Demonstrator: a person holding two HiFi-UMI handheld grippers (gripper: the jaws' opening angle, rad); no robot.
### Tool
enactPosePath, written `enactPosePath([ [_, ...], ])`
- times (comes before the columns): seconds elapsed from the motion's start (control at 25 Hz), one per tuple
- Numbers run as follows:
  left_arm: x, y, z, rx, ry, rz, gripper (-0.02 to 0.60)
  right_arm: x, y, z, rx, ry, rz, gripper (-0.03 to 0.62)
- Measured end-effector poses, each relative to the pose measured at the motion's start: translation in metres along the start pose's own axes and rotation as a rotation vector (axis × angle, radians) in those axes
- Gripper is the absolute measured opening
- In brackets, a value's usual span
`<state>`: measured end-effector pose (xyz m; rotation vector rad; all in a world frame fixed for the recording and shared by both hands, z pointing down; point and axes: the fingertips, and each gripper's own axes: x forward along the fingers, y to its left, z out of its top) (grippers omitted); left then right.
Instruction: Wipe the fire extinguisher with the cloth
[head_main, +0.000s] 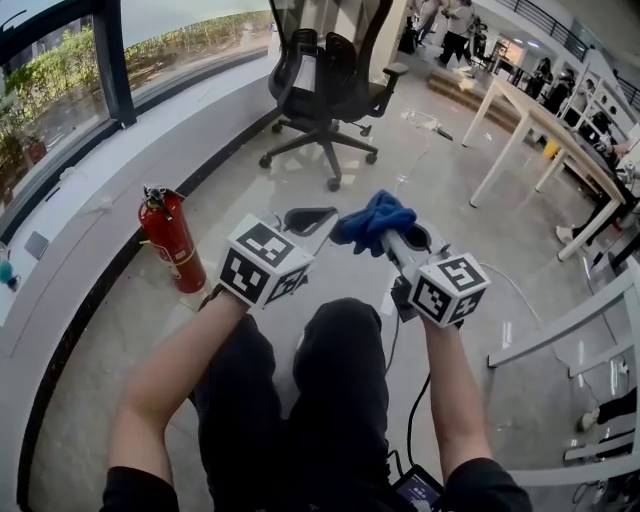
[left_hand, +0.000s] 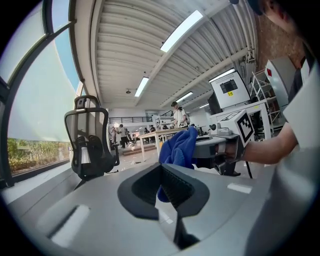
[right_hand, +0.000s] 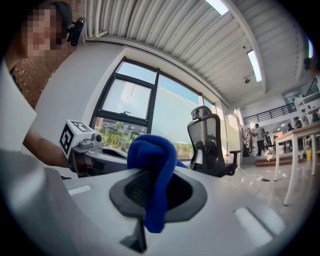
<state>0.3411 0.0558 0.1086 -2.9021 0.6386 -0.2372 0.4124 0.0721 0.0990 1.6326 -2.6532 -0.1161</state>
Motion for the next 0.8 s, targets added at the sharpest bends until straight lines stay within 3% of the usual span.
enactPosePath([
  [0.8,0.0009,0.0007,-0.0041,0.015,0.017,0.022,0.006,0.0065,0.0059,-0.0060,0.052,-0.027,0.028,0.040],
])
